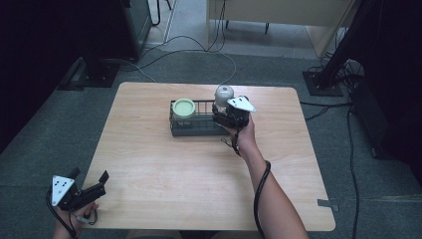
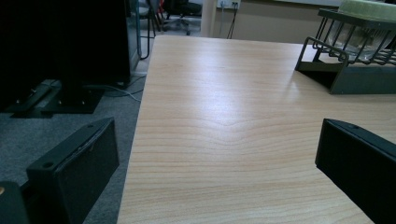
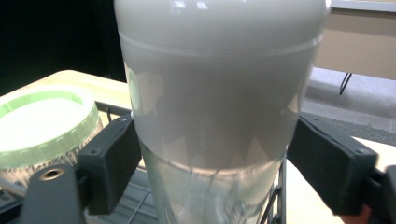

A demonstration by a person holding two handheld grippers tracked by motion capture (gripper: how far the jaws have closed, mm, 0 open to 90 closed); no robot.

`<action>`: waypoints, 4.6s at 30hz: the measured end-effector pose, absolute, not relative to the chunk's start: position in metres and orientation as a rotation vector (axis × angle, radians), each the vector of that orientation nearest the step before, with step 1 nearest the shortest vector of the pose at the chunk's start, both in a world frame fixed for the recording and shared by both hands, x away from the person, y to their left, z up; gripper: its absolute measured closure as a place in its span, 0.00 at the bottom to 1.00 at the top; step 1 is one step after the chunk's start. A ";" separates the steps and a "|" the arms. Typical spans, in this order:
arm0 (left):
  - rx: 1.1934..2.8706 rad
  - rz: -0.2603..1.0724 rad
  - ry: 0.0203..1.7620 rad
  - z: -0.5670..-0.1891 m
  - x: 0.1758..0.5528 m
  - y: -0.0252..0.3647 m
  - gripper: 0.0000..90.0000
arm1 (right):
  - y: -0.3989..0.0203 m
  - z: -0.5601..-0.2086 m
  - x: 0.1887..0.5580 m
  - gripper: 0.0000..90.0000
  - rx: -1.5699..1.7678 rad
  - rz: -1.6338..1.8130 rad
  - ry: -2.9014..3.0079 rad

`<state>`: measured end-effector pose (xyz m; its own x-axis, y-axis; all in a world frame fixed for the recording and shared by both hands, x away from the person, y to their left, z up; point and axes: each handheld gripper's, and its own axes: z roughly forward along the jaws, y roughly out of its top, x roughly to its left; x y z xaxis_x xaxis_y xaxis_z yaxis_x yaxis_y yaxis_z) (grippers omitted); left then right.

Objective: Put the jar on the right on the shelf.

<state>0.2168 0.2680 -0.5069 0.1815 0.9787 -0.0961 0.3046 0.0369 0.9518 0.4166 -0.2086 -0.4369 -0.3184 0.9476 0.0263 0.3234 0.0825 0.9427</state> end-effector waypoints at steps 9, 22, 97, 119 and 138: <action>1.461 0.855 1.308 -0.507 0.217 0.268 0.00 | -0.215 -0.447 0.408 0.07 1.268 1.265 1.716; 1.460 0.857 1.310 -0.507 0.217 0.268 0.00 | -0.234 -0.453 0.395 0.02 1.265 1.296 1.672; 1.457 0.872 1.325 -0.507 0.217 0.267 0.00 | -0.342 -0.490 0.294 0.02 1.347 1.248 1.607; 1.460 0.878 1.326 -0.507 0.217 0.266 0.00 | -0.371 -0.499 0.261 0.02 1.392 1.213 1.569; 1.456 0.887 1.332 -0.507 0.217 0.266 0.00 | -0.392 -0.500 0.232 0.02 1.402 1.189 1.533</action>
<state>0.2168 0.2656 -0.5069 0.1474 0.9858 -0.0804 0.3060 0.0318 0.9515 0.2316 -0.3920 -0.4995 -0.1388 0.9879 0.0686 0.3124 -0.0220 0.9497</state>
